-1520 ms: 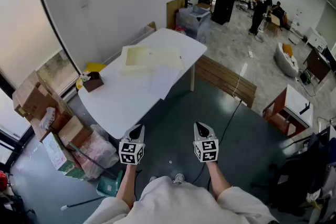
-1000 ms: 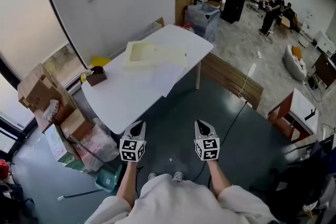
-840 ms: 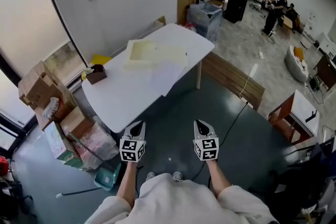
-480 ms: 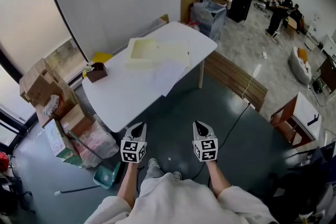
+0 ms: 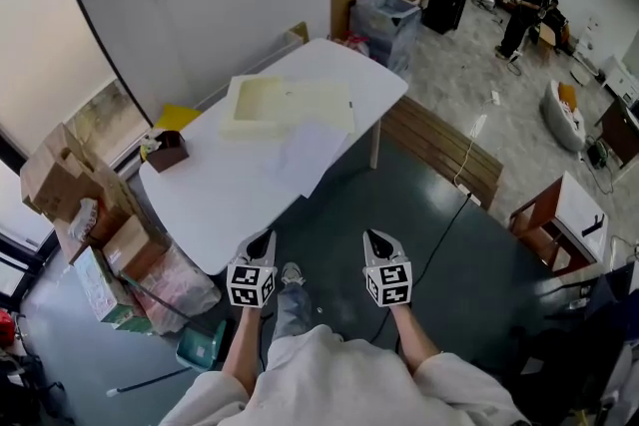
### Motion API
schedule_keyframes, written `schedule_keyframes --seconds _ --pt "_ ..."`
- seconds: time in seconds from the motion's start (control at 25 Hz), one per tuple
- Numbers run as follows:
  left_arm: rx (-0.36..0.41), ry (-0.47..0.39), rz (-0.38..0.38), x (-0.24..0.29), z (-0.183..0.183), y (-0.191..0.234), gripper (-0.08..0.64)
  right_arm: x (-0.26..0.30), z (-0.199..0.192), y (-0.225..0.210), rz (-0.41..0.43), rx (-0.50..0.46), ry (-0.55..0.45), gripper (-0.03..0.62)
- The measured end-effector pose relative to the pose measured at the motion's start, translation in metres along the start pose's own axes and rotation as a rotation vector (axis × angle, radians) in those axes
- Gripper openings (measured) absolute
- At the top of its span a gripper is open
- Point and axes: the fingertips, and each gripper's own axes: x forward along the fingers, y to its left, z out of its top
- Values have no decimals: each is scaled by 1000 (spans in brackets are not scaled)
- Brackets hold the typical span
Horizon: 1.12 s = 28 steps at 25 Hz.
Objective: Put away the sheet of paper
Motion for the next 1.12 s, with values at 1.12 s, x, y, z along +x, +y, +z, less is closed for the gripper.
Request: schedule_keyframes --seconds 1.12 --pt "-119 -3 -142 218 75 212 5 282 132 -21 -105 -57 41 0"
